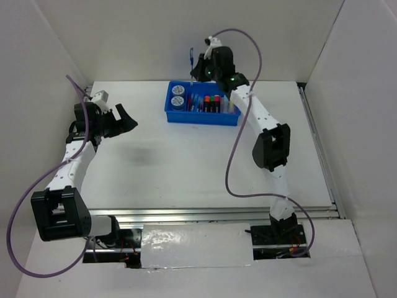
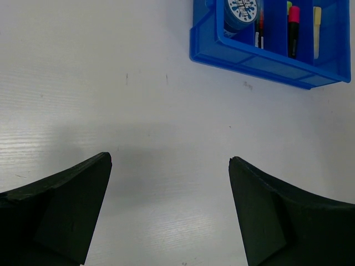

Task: Sort the stationery into containers
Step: Place the pen in the storage box, then reset both arms

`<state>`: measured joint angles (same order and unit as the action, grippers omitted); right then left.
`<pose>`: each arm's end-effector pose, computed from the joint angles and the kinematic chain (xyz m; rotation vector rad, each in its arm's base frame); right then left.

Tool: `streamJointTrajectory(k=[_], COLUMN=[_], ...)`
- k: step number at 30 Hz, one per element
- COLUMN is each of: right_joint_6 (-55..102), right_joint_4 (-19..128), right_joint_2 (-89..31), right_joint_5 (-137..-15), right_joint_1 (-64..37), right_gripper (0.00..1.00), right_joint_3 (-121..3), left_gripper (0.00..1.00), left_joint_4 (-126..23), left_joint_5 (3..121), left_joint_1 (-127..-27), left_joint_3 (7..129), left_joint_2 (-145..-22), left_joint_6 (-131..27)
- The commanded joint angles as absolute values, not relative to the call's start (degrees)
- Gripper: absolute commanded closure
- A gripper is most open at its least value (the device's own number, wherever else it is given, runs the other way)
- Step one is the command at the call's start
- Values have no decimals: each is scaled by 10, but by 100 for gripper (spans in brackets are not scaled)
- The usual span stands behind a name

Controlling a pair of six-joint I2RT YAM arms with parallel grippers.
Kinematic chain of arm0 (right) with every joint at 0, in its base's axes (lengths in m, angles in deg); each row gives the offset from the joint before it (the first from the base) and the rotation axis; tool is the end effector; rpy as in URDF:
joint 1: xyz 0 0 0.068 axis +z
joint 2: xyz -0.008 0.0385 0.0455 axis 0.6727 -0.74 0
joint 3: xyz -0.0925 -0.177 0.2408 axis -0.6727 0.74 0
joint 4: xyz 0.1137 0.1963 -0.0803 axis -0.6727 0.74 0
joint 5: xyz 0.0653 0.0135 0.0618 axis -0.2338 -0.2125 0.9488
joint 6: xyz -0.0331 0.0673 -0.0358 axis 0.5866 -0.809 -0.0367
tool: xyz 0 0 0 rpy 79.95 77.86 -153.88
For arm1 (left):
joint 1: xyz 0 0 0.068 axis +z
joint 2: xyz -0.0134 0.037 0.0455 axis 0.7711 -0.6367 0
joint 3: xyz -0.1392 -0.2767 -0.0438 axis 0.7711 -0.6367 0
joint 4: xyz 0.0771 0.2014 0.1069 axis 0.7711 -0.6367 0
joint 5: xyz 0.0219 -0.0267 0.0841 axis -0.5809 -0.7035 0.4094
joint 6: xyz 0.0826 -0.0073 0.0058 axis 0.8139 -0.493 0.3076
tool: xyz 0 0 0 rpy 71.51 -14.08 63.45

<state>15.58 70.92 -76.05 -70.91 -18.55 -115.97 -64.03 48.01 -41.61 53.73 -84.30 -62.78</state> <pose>0.5130 0.2424 0.3991 -0.3033 1.8107 0.6701 0.3012 0.0190 0.3298 -0.3254 2.0517 -0.5485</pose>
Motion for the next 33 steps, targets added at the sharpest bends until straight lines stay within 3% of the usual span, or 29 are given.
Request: streamJointTrajectory(k=[1, 13, 16, 17, 21, 23, 28, 33], right_joint_6=[137, 117, 110, 107, 100, 117, 164, 237], right_joint_4=[667, 664, 665, 667, 672, 685, 756, 809], right_joint_2=[-837, -885, -885, -885, -866, -848, -705, -489], right_joint_5=[-726, -740, -749, -752, -760, -775, -760, -762], right_joint_1=[-184, -185, -184, -185, -186, -183, -184, -198], right_gripper=[100, 100, 79, 63, 42, 35, 34, 27], right_joint_3=[-1162, -1120, -1106, -1103, -1091, -1086, -1080, -978], left_gripper=[1, 1, 1, 1, 1, 1, 1, 1], left_joint_4=[-633, -659, -662, -663, -684, -694, -729, -773], left_joint_5=[475, 491, 495, 500, 511, 518, 535, 537], left_joint_1=[-417, -413, -414, -414, -413, -413, -414, -413], left_joint_3=[563, 544, 547, 549, 571, 591, 646, 677], left_joint_2=[-851, -826, -827, -827, -833, -835, -830, -844], left_joint_6=[-608, -571, -578, -580, -573, -563, -524, -494])
